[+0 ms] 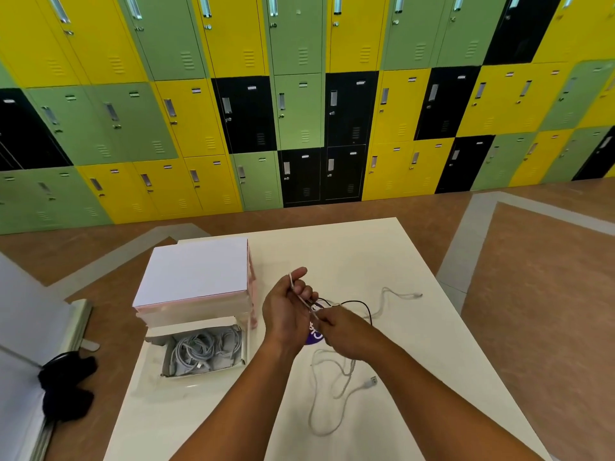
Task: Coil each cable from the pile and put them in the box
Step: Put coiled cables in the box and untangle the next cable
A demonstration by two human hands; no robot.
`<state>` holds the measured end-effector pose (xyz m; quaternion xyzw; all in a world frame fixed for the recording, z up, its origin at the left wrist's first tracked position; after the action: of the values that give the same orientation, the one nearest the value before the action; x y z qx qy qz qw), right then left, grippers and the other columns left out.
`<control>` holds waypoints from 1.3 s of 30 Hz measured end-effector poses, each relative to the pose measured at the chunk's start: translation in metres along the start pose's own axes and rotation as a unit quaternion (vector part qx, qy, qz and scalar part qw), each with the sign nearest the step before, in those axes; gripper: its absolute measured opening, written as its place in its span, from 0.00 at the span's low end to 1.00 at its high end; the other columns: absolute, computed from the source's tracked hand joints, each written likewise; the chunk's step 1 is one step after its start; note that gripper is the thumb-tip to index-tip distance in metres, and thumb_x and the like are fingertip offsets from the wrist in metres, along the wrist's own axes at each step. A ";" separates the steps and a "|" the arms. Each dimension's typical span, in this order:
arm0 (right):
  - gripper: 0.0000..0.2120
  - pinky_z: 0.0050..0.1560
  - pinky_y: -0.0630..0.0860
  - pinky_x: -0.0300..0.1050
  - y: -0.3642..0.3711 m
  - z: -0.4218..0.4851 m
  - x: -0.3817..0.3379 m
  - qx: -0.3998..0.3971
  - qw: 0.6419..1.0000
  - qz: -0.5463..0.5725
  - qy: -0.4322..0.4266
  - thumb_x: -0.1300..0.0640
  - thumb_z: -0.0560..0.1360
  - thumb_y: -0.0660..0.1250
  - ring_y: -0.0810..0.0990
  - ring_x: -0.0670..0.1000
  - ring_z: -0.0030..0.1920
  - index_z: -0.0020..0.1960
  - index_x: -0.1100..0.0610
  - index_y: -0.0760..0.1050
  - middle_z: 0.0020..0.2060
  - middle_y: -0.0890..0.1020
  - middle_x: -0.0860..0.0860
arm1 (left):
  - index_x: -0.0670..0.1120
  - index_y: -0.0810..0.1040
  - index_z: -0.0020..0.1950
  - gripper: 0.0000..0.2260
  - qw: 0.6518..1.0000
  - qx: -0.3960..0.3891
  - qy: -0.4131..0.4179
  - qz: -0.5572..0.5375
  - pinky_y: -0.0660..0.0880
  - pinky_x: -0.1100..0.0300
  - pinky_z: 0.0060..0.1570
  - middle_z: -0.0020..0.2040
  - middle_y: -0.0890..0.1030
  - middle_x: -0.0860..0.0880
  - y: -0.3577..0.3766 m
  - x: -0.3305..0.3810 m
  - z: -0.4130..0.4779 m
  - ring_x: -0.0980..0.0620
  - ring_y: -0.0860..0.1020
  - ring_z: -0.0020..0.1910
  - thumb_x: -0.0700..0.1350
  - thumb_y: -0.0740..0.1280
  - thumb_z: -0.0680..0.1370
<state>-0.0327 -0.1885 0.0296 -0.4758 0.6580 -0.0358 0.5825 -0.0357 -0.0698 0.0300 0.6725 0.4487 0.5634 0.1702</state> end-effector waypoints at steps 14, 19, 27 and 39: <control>0.05 0.44 0.80 0.43 -0.044 -0.001 -0.014 0.075 0.995 -0.018 -0.059 0.54 0.77 0.68 0.82 0.45 0.43 0.43 0.50 0.81 0.40 0.84 0.45 | 0.36 0.79 0.48 0.14 0.793 -0.162 0.047 0.586 0.79 0.53 0.42 0.39 0.82 0.37 -0.022 0.001 0.010 0.46 0.80 0.36 0.42 0.58 0.85; 0.05 0.49 0.81 0.49 -0.046 0.000 -0.007 0.120 0.989 0.042 -0.074 0.53 0.74 0.73 0.83 0.45 0.42 0.40 0.49 0.80 0.36 0.84 0.45 | 0.38 0.75 0.38 0.16 0.886 -0.181 -0.074 0.421 0.70 0.59 0.30 0.28 0.69 0.43 -0.015 0.003 -0.005 0.47 0.67 0.27 0.36 0.54 0.81; 0.08 0.30 0.65 0.36 -0.048 0.001 -0.001 0.139 0.984 0.081 -0.078 0.52 0.75 0.73 0.67 0.42 0.25 0.40 0.53 0.78 0.22 0.71 0.42 | 0.42 0.71 0.36 0.17 0.918 -0.181 -0.113 0.335 0.59 0.61 0.28 0.30 0.56 0.48 -0.013 0.009 -0.012 0.50 0.53 0.29 0.43 0.55 0.84; 0.18 0.41 0.72 0.47 -0.045 0.006 0.050 0.143 0.989 0.030 0.022 0.46 0.83 0.58 0.76 0.49 0.34 0.40 0.52 0.78 0.34 0.79 0.50 | 0.45 0.67 0.35 0.18 0.983 -0.127 -0.043 0.124 0.59 0.64 0.22 0.26 0.59 0.53 0.004 0.039 0.003 0.57 0.58 0.23 0.44 0.56 0.84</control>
<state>0.0053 -0.2428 0.0182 -0.3666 0.6728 -0.1228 0.6307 -0.0330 -0.0399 0.0561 0.7193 0.2786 0.6034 0.2020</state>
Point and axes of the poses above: each hand's wrist, its own z-axis towards the middle knuckle, its own y-axis out of the palm, x = y × z, the point moved 2 cm from there along z, towards the middle knuckle
